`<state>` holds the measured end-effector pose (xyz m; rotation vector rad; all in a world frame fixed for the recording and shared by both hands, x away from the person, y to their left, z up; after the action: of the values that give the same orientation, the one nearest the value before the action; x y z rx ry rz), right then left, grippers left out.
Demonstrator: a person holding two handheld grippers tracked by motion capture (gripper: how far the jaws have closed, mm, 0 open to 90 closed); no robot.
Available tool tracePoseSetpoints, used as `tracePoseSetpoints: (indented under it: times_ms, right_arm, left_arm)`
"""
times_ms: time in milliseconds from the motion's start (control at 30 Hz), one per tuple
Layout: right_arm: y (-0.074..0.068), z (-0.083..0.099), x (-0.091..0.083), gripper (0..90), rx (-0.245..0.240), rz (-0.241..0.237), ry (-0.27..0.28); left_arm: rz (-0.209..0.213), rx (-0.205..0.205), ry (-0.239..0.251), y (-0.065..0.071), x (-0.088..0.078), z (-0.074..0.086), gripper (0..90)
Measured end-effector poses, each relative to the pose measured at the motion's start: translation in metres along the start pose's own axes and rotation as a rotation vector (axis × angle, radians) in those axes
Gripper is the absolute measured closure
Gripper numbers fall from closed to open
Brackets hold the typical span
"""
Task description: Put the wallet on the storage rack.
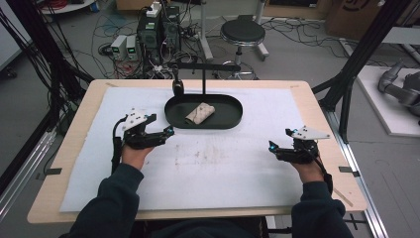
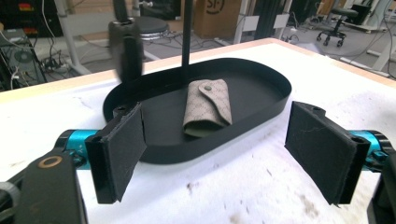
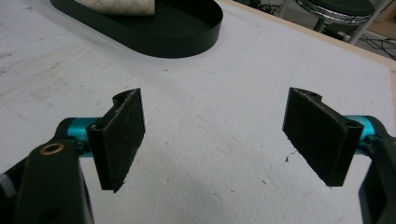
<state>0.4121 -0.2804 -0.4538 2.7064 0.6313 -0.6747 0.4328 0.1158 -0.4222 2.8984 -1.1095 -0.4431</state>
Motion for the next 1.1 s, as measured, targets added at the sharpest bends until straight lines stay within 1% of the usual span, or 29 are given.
tracePoseSetpoints:
  times_ms: [67, 133, 200, 300, 400, 467, 567, 667, 800, 900, 967, 1100]
  right_arm:
    - [-0.001, 0.000, 0.001, 21.4, -0.002, 0.000, 0.002]
    - [-0.002, 0.000, 0.001, 21.4, -0.007, -0.003, 0.000]
    - [-0.002, 0.000, 0.001, 21.4, -0.005, -0.004, -0.004]
    - [-0.002, 0.001, 0.001, 21.4, -0.007, 0.002, -0.007]
    - [-0.002, 0.001, 0.001, 21.4, -0.011, 0.009, -0.011]
    - [-0.002, 0.001, 0.000, 21.4, -0.010, 0.008, -0.011]
    - [-0.002, 0.001, 0.000, 21.4, -0.003, 0.010, -0.008]
    - [-0.002, 0.000, -0.001, 21.4, 0.002, 0.010, -0.002]
    - [-0.003, -0.001, 0.000, 21.4, -0.001, 0.005, 0.001]
    - [-0.004, 0.000, 0.000, 21.4, 0.000, 0.005, -0.005]
    - [-0.004, 0.000, 0.000, 21.4, 0.001, 0.005, -0.003]
    - [-0.004, -0.001, 0.000, 21.4, -0.002, 0.005, -0.001]
  left_arm:
    - [0.002, 0.006, 0.015, 0.000, -0.008, 0.003, 20.1]
    - [0.005, 0.022, 0.019, -0.001, -0.016, 0.007, 20.2]
    - [0.000, 0.031, 0.031, -0.003, -0.023, 0.009, 20.2]
    - [-0.003, 0.030, 0.048, -0.006, -0.034, 0.009, 20.2]
    - [-0.020, 0.031, 0.058, -0.010, -0.045, 0.011, 20.2]
    - [-0.033, 0.029, 0.061, -0.014, -0.049, 0.013, 20.2]
    - [-0.049, 0.041, 0.060, -0.017, -0.052, 0.014, 20.2]
    - [-0.057, 0.042, 0.064, -0.019, -0.053, 0.015, 20.2]
    - [-0.067, 0.016, 0.059, -0.022, -0.055, 0.018, 20.2]
    - [-0.076, 0.009, 0.056, -0.025, -0.055, 0.020, 20.2]
    - [-0.079, 0.012, 0.053, -0.026, -0.056, 0.020, 20.1]
    - [-0.080, 0.003, 0.053, -0.027, -0.056, 0.021, 20.2]
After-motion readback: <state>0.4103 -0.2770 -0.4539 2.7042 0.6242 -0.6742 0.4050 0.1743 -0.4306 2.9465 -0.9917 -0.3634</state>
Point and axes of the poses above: each handheld gripper's, and its own axes: x roughly forward along the jaws, z roughly out of its underside, y roughly to its right, the point moved 10 cm from there along x, roughly forward along the jaws, and after that the axes turned 5 degrees about z, right-handed, at the moved point
